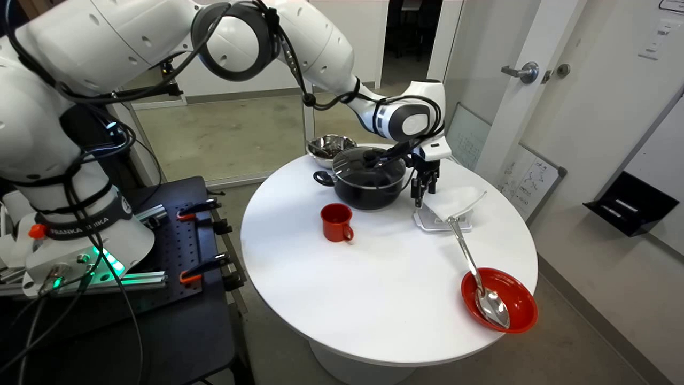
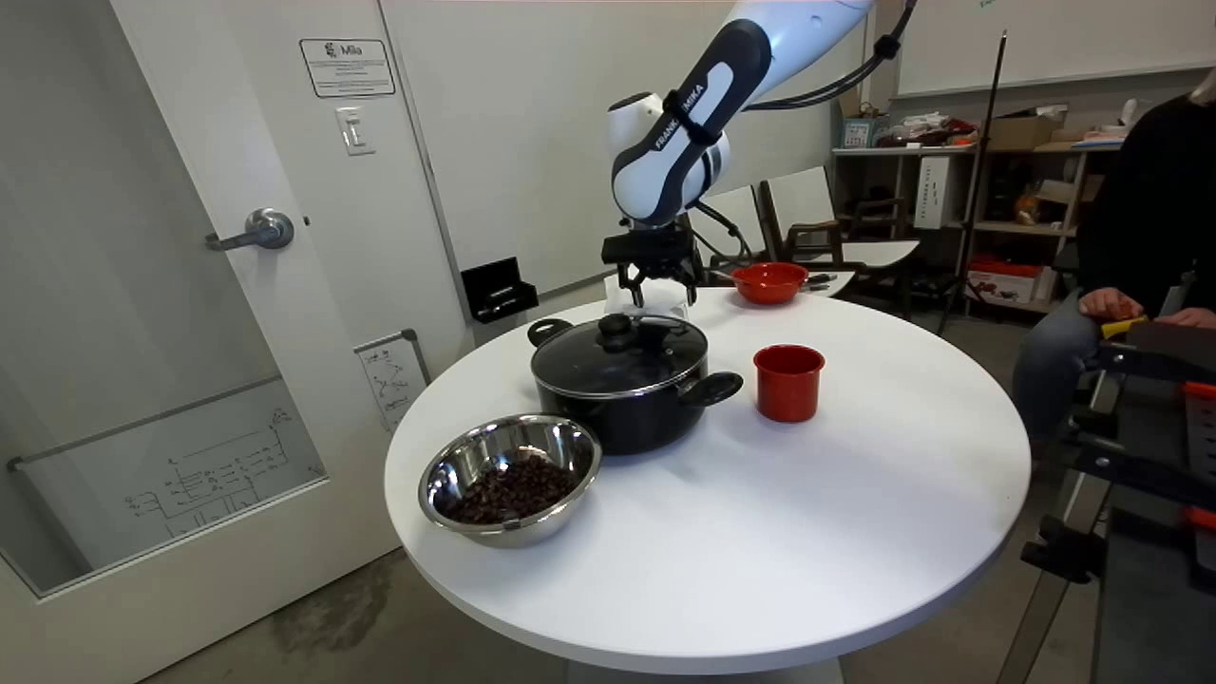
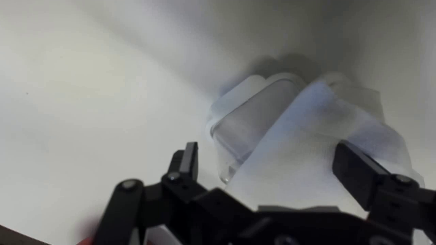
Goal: Use the towel to wipe the table
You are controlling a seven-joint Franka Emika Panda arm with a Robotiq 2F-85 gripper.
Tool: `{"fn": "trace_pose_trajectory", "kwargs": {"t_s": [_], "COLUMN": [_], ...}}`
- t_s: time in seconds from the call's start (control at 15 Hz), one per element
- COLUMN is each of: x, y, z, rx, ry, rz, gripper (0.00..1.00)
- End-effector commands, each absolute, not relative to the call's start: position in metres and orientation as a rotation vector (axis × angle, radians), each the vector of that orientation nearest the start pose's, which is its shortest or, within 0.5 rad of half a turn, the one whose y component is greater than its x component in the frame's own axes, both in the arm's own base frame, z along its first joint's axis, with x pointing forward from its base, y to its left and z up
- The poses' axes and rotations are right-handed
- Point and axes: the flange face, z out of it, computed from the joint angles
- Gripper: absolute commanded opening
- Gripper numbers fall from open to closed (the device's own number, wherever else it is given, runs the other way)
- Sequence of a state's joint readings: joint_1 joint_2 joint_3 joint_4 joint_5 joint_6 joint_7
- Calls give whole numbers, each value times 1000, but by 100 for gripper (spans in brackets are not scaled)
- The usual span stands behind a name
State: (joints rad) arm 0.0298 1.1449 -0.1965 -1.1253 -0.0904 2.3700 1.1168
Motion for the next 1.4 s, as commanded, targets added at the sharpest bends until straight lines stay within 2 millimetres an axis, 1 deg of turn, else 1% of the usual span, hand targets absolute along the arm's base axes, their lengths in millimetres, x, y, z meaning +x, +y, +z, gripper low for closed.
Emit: {"fn": "trace_pose_trajectory", "kwargs": {"t_s": [0.0, 0.07, 0.2, 0.27, 0.4, 0.6, 0.73, 0.87, 1.0, 1.13, 1.27, 1.33], "x": [770, 769, 770, 770, 770, 769, 769, 769, 768, 769, 773, 776], "y": [-82, -82, -81, -81, -81, -81, -81, -82, -82, -82, -82, -82], "z": [111, 110, 111, 111, 111, 110, 110, 110, 110, 114, 130, 146], "rx": [-2808, -2811, -2811, -2812, -2814, -2820, -2823, -2829, -2840, -2853, -2845, -2821], "ry": [1698, 1694, 1691, 1689, 1687, 1684, 1681, 1675, 1658, 1643, 1627, 1612], "rz": [-392, -391, -393, -390, -387, -378, -375, -371, -375, -407, -534, -612], "gripper": [75, 74, 59, 49, 36, 12, 0, 0, 2, 2, 2, 2]}}
